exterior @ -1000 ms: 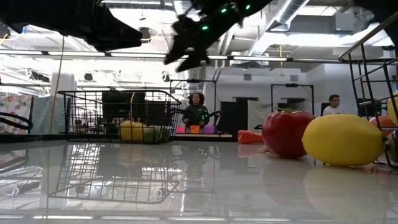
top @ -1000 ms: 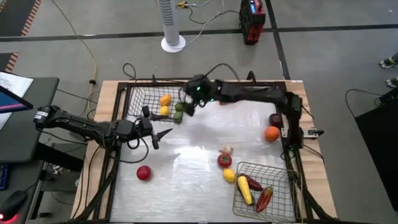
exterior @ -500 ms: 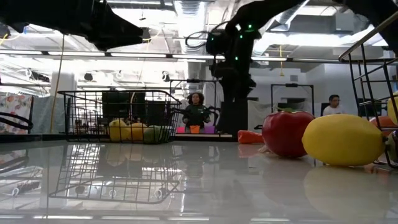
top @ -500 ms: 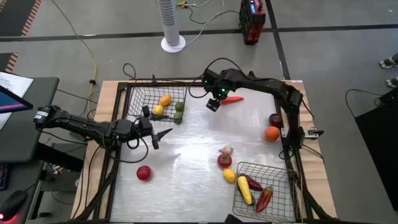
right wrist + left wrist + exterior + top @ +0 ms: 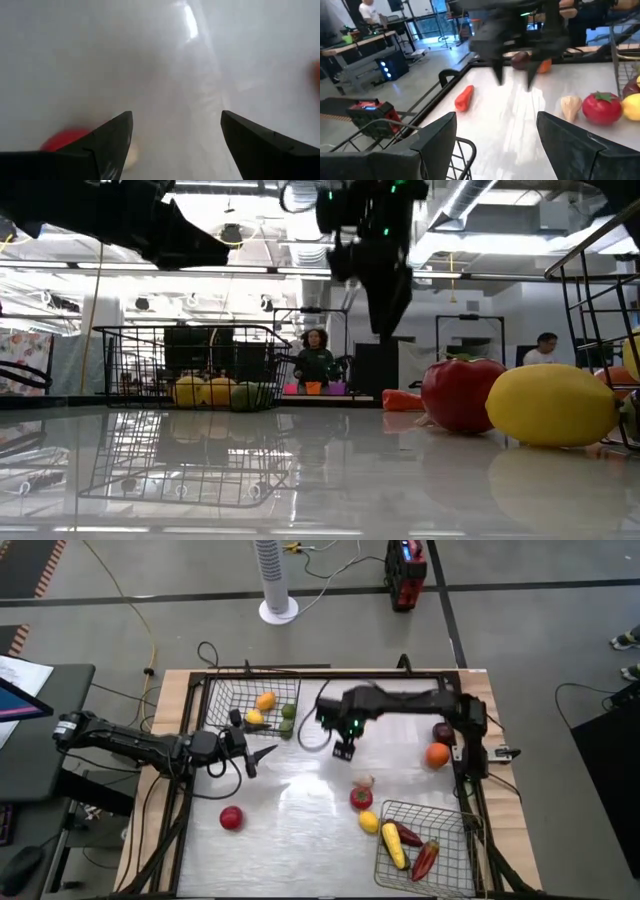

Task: Sort produce into baskets
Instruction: Put the garlic into the golden wire basket

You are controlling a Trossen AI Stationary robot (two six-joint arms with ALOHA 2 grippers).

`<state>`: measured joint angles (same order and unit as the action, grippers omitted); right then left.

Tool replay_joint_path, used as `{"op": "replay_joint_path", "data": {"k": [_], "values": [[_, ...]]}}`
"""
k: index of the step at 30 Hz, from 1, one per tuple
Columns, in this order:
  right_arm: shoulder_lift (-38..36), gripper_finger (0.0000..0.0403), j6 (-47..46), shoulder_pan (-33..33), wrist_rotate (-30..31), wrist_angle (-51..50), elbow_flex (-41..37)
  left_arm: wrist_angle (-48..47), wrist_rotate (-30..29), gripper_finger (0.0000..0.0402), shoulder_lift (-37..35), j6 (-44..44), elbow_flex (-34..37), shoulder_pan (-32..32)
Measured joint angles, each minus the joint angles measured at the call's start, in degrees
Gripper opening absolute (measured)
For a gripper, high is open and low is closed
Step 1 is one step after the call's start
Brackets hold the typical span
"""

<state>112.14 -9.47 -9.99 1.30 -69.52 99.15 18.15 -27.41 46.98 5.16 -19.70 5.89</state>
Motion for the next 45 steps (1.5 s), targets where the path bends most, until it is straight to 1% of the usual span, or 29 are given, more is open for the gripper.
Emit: {"op": "replay_joint_path", "data": {"k": [4, 7, 9, 12, 15, 18, 22, 27, 31, 34, 37, 45], "values": [[0.32, 0.0329, -2.54, 5.89, -0.04, -4.93, -0.08, -1.34, 0.15, 0.0264, 0.00, -1.49, 0.00, 0.07], [0.40, 0.0329, -3.17, 8.46, 1.08, -7.14, -0.09, -1.78, 1.37, 0.0264, 0.00, -2.91, 0.00, 0.07], [0.39, 0.0329, -1.51, 9.48, 1.36, -8.70, -0.09, -1.71, 2.92, 0.0264, 0.00, -3.80, 0.00, 0.07], [0.29, 0.0327, 4.56, 11.58, 1.93, -10.18, -0.16, -1.82, 4.88, 0.0264, 0.00, -5.02, 0.00, 0.07], [0.17, 0.0321, 8.49, 13.02, 2.10, -8.54, -2.49, -2.44, 5.86, 0.0264, 0.00, -5.64, 0.00, 0.07], [0.23, 0.0313, 8.91, 13.46, 2.64, -8.82, -7.24, -2.61, 5.94, 0.0264, 0.00, -5.85, 0.00, 0.07], [0.25, 0.0306, 8.87, 14.45, 3.62, -5.84, -12.00, -2.80, 5.80, 0.0264, 0.00, -5.62, 0.00, 0.07], [0.24, 0.0306, 6.48, 16.83, 3.70, -5.42, -13.95, -2.12, 5.12, 0.0264, 0.00, -4.86, 0.00, 0.07], [0.21, 0.0306, 4.32, 18.05, 6.62, -5.60, -16.28, -1.63, 5.05, 0.0264, 0.00, -4.78, 0.00, 0.07], [0.21, 0.0307, 2.65, 18.28, 6.74, -4.78, -17.71, -1.55, 5.04, 0.0264, 0.00, -4.79, 0.00, 0.07], [0.21, 0.0315, 1.96, 18.27, 6.51, -3.79, -17.94, -1.55, 5.04, 0.0264, 0.00, -4.80, 0.00, 0.07], [0.21, 0.0364, 4.39, 18.25, 7.18, -2.27, -17.90, -1.08, 4.98, 0.0264, 0.00, -4.80, 0.00, 0.07]]}}
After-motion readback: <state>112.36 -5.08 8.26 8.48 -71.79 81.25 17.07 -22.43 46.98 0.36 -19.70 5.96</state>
